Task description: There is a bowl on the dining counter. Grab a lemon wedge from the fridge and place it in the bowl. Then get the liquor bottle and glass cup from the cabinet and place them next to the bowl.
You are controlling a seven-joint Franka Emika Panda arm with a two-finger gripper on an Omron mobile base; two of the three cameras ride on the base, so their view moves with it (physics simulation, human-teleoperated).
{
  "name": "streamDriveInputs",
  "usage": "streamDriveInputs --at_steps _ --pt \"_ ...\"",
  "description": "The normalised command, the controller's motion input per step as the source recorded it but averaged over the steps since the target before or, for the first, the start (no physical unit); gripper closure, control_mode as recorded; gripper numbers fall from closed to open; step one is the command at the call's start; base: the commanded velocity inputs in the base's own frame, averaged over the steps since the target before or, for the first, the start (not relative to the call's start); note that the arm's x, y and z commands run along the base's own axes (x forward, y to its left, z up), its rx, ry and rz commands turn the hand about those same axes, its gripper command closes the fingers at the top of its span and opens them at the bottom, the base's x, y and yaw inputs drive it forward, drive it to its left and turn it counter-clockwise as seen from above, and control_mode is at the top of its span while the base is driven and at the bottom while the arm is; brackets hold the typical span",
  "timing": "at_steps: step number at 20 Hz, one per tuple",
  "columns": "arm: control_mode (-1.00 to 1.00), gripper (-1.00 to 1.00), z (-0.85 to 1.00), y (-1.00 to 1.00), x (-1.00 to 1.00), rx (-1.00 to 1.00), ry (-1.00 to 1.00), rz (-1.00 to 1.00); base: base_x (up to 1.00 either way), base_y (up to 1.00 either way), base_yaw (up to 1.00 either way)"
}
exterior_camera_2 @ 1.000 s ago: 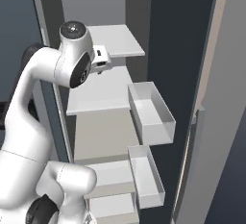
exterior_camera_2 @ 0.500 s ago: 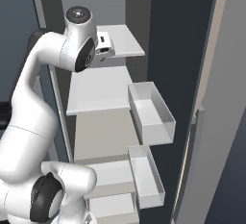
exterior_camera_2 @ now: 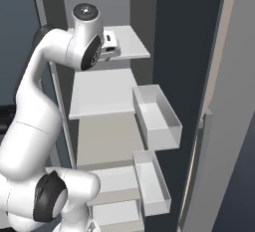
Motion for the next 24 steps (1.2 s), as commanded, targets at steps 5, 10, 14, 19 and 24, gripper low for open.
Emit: streamDriveInputs --at_steps 5,10,14,19,24 --pt "-1.0 -1.0 0.02 0.02 0.17 0.04 0.0 0.0 0.0 0.0 0.0" --pt "-1.0 -1.0 0.0 0.0 0.12 0.04 0.0 0.0 0.0 0.0 0.0" --pt "-1.0 -1.0 0.13 0.0 0.02 0.05 0.0 -0.01 0.0 0.0 0.0" --pt "-1.0 -1.0 0.3 0.0 0.14 0.03 0.0 -0.04 0.0 0.0 0.0" --pt "-1.0 -1.0 0.18 0.0 0.23 0.01 -0.01 0.0 0.0 0.0 0.0"
